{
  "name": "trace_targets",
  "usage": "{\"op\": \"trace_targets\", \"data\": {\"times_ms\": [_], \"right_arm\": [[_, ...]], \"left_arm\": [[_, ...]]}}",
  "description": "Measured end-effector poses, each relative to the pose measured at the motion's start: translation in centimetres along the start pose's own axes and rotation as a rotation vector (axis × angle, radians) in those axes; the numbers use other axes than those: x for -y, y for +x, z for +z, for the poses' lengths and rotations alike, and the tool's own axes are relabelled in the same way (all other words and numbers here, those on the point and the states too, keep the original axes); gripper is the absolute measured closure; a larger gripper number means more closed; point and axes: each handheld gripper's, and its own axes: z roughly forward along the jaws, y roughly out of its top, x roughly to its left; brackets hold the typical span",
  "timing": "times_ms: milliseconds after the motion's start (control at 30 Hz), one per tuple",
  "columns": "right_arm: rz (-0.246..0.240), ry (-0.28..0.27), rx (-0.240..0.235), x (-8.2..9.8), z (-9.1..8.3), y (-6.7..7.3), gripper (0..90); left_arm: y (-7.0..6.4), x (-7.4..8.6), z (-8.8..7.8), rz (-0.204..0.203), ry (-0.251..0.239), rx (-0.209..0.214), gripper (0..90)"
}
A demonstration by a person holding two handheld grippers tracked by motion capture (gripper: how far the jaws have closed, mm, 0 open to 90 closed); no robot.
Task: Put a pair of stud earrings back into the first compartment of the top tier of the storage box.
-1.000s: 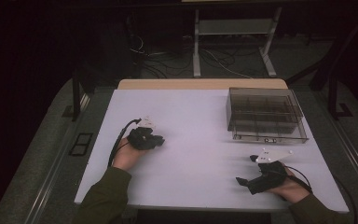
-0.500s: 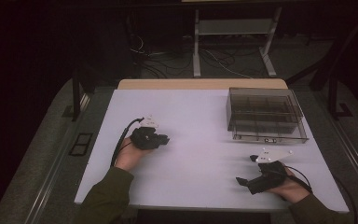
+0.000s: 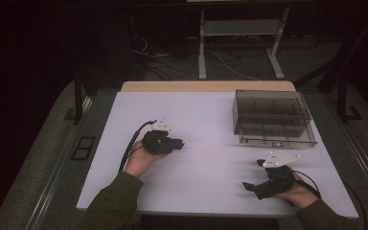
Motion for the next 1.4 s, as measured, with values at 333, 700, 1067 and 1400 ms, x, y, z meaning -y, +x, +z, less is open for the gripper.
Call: {"op": "trace_targets", "data": {"times_ms": [333,700,1067,1400], "right_arm": [[0.000,0.003,-0.002,0.0,0.0,0.0,0.4],[0.003,0.000,0.001,0.0,0.0,-0.1,0.4],[0.001,-0.003,0.000,0.0,-0.1,0.0,0.4],[0.003,-0.002,-0.001,0.0,-0.1,0.0,0.4]], "left_arm": [[-1.0,-1.6,0.8,0.015,-0.025,0.047,79.1],[-2.1,-4.3,2.1,0.058,-0.044,0.098,79.1],[-3.4,-6.9,3.9,0.098,-0.056,0.136,79.1],[-4.2,-9.0,5.7,0.121,-0.077,0.169,79.0]]}}
